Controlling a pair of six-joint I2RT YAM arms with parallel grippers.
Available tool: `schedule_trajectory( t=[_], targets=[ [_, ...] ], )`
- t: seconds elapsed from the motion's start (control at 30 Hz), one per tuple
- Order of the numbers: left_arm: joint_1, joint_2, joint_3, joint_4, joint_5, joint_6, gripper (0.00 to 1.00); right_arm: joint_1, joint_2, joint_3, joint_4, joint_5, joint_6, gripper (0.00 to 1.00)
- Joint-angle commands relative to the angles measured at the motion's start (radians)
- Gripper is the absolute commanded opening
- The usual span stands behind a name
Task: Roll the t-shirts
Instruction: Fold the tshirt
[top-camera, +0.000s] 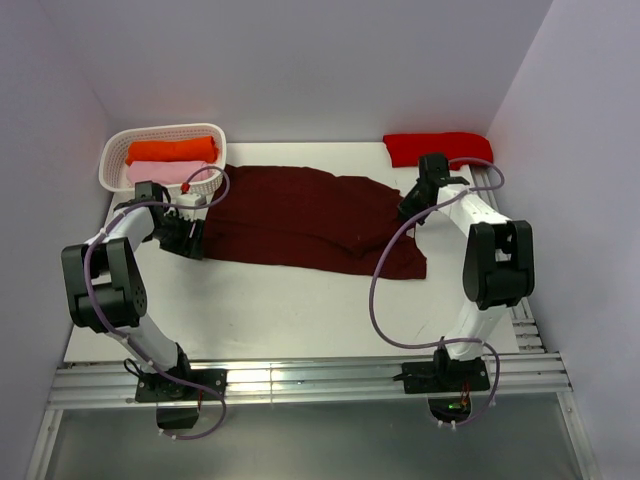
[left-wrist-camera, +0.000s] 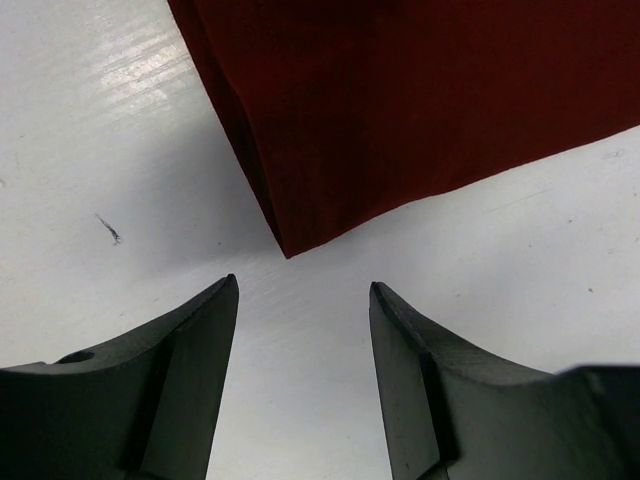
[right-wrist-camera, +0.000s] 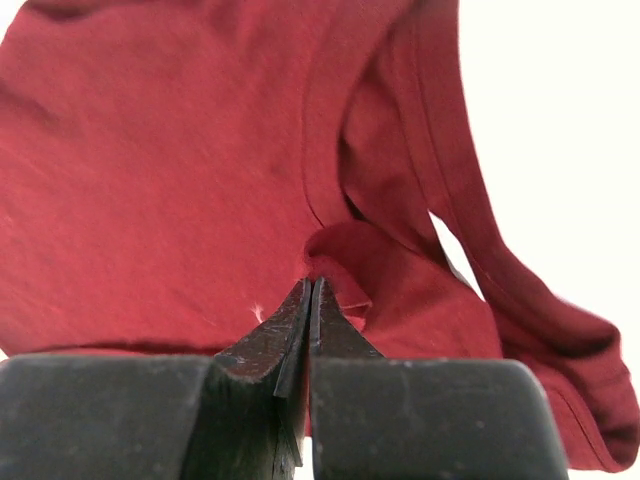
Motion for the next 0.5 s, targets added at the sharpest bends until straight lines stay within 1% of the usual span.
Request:
schedule_trajectory(
  t=[0.0, 0.23, 0.47],
  targets=[
    [0.005, 0.003, 0.016, 0.015, -0.005, 0.020, 0.60, -0.014, 0.028, 0.061, 0.039, -0.033, 0.002, 0.00],
    [0.004, 0.011, 0.009, 0.022, -0.011, 0.020, 0.59, -0.028, 0.076, 0.070, 0.073, -0.033, 0.031, 0.00],
    [0.005, 0.014, 0.006, 0.023, -0.016, 0.023, 0.59, -0.042, 0.067, 0.065, 0.126, -0.010, 0.062, 0.00]
  ],
)
